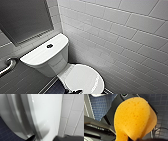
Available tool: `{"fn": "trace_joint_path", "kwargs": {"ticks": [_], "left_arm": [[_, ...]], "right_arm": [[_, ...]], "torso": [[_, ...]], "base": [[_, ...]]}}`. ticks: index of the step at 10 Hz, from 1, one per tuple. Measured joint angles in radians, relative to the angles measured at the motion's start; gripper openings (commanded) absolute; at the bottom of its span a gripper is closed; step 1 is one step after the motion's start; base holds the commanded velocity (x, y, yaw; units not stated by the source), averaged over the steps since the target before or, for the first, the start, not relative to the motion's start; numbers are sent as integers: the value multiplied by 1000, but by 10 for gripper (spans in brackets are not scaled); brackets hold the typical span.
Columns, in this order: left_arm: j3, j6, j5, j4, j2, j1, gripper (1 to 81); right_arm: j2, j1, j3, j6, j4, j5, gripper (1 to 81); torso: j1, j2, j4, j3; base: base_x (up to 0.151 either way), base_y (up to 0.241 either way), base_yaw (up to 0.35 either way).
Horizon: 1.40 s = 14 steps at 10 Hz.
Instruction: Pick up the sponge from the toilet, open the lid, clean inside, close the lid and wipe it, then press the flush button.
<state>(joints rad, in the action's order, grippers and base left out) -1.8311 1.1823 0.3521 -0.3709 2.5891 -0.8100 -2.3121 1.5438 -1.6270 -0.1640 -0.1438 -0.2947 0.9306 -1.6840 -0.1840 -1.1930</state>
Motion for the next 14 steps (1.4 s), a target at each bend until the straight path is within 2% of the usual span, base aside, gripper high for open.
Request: {"fn": "trace_joint_path", "kwargs": {"ticks": [5,8,10,14], "left_arm": [[6,-4,61,13,5,28,811],[4,-3,57,29,8,31,811],[48,-3,58,29,-28,37,811],[192,-2,129,39,-144,66,811]], "right_arm": [[-4,5,0,0,1,2,10],[-7,6,0,0,1,3,10],[-6,6,0,0,2,4,10],[-7,6,1,0,8,4,10]], "torso": [[0,0,0,10],[0,0,0,10],[0,0,0,10],[0,0,0,10]], "base": [[0,0,0],[0,0,0],[0,0,0],[0,0,0]]}}
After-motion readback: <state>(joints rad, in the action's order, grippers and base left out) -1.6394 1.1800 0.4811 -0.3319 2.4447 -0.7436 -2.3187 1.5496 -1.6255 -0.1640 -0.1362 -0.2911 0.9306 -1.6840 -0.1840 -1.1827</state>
